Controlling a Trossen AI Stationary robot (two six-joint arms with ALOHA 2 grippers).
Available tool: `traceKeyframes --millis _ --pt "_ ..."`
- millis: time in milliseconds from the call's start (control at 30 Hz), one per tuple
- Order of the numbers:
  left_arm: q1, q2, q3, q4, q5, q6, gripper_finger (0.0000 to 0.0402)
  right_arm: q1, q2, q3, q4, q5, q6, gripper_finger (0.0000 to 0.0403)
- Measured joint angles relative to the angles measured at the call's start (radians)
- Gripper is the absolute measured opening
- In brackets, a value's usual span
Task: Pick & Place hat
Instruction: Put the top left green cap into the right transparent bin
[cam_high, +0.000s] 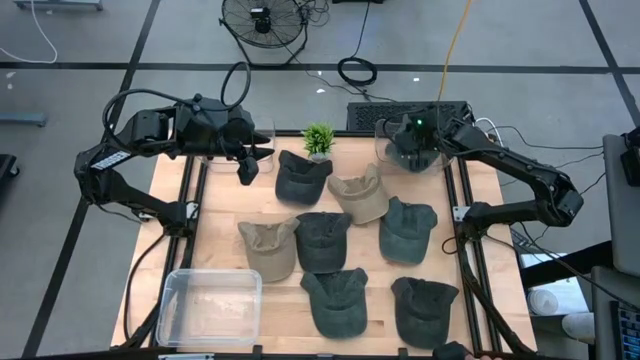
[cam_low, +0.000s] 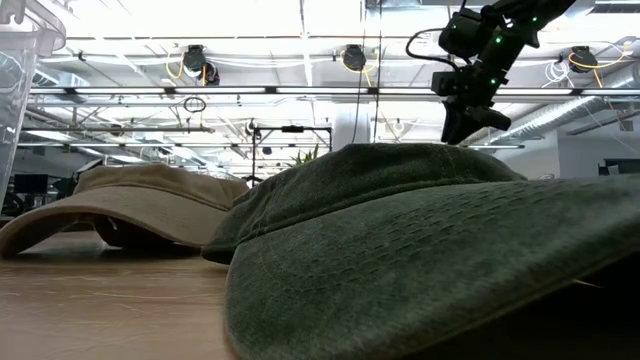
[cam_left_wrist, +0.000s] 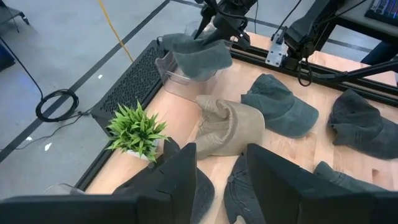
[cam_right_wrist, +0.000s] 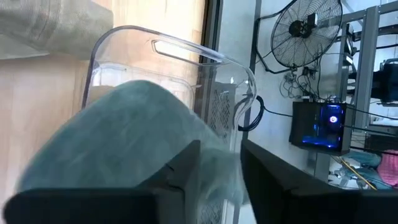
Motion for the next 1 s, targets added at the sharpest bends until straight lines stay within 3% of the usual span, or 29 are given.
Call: traceKeyframes --millis 167,367,467,633,867,1000 --pt "0.0 0.0 0.0 0.0 0.0 0.0 0.0152 0.0 0.0 -0.015 0.035 0.032 -0.004 0.0144" --pt "0.0 0.0 0.0 0.0 0.0 0.0 0.0152 0.001 -0.011 -0.017 0.133 0.104 0.055 0.0149" --pt "0.0 0.0 0.0 0.0 0.0 0.0 0.0152 0.001 -0.034 -0.017 0.191 0.178 0.145 0.0143" --pt "0.0 0.0 0.0 0.0 0.0 0.012 0.0152 -0.007 -0.089 -0.012 0.161 0.179 0.458 0.0142" --pt "0.019 0.0 0.0 0.0 -0.001 -0.026 0.0152 -0.033 -0.129 0.005 0.027 -0.059 0.992 0.0161" --pt "0.032 0.0 0.0 0.001 -0.002 -0.069 0.0152 -0.062 -0.102 0.073 -0.079 -0.192 1.158 0.016"
